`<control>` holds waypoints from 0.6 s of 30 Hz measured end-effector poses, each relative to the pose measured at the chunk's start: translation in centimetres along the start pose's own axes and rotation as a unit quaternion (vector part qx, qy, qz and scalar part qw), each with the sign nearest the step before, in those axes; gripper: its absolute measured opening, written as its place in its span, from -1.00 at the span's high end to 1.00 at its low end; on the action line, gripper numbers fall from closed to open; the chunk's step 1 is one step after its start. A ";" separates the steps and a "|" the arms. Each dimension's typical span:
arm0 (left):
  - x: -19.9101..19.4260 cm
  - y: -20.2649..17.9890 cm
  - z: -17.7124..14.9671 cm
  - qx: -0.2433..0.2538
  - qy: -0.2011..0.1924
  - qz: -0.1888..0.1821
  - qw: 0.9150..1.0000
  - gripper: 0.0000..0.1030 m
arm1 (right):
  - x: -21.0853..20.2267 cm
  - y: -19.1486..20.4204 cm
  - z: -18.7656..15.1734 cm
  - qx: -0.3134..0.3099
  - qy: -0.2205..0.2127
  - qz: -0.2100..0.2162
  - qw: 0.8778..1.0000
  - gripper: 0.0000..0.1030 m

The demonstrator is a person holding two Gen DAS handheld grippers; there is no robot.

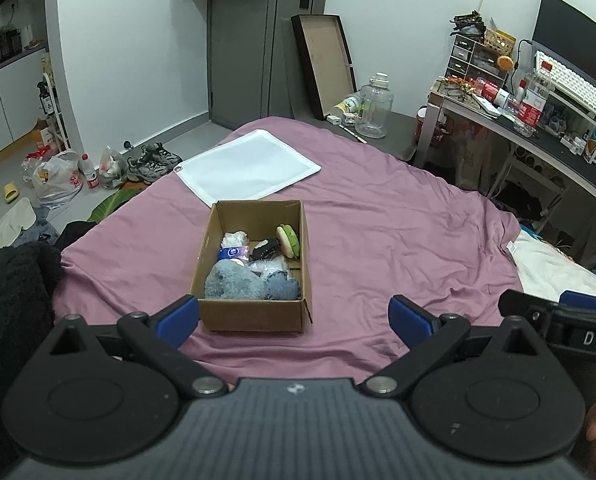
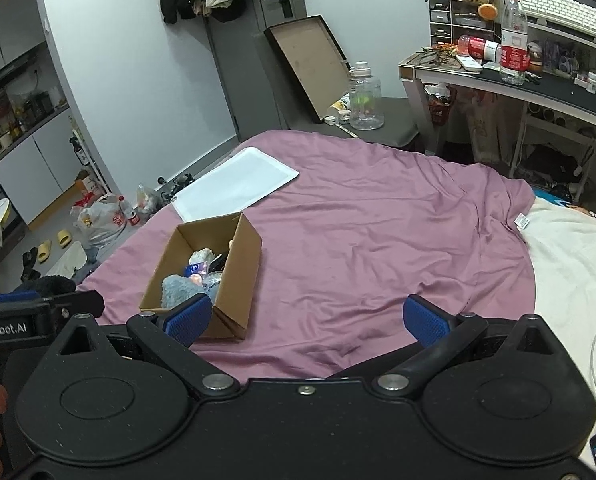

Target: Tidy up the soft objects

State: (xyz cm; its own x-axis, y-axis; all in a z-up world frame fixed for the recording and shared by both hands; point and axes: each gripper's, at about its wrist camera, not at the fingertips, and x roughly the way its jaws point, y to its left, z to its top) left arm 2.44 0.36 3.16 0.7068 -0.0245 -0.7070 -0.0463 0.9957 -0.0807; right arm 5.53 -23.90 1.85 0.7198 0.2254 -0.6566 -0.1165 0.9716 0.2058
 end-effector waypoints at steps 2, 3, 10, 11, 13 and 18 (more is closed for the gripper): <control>0.1 0.0 -0.1 0.000 0.001 0.001 1.000 -0.94 | -0.1 -0.1 0.0 -0.001 -0.002 0.001 1.000 -1.00; 0.2 0.0 -0.1 0.000 0.002 0.001 1.000 -0.95 | -0.2 -0.1 0.0 -0.002 -0.003 0.001 1.000 -1.00; 0.3 0.0 -0.3 0.001 0.003 0.000 1.000 -0.95 | -0.2 0.0 0.0 -0.006 -0.001 0.004 1.000 -1.00; 0.4 0.0 -0.3 0.001 0.003 0.000 1.000 -0.95 | -0.2 0.0 0.0 -0.005 -0.001 0.004 1.000 -1.00; 0.4 0.1 -0.4 0.001 0.003 -0.002 1.000 -0.95 | -0.1 0.0 0.1 -0.004 0.000 0.004 1.000 -1.00; 0.5 0.1 -0.4 0.000 0.004 -0.004 1.000 -0.95 | -0.1 -0.1 0.1 -0.001 -0.001 0.002 1.000 -1.00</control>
State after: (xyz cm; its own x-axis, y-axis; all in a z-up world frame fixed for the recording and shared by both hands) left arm 2.48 0.39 2.49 0.7016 -0.0332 -0.7118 -0.0399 0.9955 -0.0857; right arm 5.48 -24.02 1.97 0.7210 0.2288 -0.6540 -0.1211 0.9710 0.2061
